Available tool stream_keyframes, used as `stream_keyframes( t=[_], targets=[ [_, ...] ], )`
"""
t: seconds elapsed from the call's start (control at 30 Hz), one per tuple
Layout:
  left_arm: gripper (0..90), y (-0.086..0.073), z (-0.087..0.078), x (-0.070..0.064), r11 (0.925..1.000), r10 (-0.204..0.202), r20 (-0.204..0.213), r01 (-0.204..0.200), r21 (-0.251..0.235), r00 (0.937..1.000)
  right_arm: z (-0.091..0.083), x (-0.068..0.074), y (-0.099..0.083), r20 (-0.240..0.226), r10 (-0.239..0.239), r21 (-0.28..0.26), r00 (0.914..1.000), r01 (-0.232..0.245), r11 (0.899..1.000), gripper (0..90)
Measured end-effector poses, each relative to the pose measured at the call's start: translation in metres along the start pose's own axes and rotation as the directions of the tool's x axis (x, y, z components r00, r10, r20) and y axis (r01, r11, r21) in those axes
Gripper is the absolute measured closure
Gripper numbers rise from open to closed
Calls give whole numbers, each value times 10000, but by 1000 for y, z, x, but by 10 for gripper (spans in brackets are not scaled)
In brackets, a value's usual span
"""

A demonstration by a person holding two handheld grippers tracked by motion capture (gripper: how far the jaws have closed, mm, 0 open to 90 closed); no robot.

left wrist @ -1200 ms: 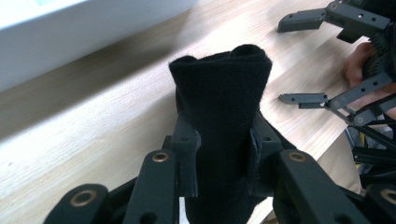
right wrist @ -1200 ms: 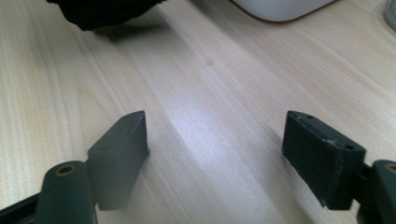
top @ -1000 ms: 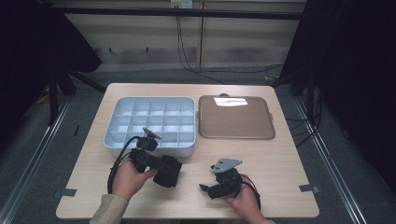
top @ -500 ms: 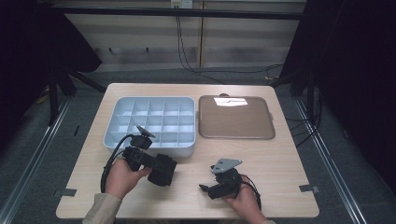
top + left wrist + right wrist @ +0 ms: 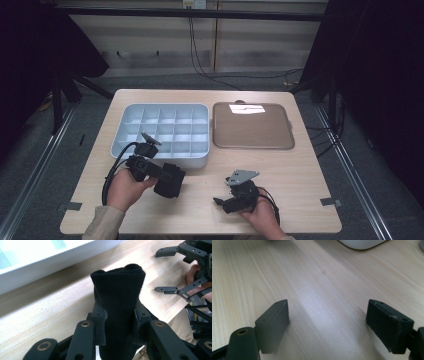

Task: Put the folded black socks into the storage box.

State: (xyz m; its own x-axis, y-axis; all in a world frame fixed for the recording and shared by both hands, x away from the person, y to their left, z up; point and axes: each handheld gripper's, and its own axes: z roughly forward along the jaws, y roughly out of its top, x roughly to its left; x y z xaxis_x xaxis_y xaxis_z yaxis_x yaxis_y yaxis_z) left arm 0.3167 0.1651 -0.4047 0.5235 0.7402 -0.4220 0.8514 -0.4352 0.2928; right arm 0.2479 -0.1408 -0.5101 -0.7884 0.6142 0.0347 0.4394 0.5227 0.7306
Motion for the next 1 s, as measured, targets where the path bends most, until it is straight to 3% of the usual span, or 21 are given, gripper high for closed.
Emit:
stream_keyframes(
  t=[1.0],
  targets=[
    [692,-2,-31,17,9995,-286,-244,284,-105,9993,0,0,0,2,13,7,10000,-13,10000,184]
  ],
)
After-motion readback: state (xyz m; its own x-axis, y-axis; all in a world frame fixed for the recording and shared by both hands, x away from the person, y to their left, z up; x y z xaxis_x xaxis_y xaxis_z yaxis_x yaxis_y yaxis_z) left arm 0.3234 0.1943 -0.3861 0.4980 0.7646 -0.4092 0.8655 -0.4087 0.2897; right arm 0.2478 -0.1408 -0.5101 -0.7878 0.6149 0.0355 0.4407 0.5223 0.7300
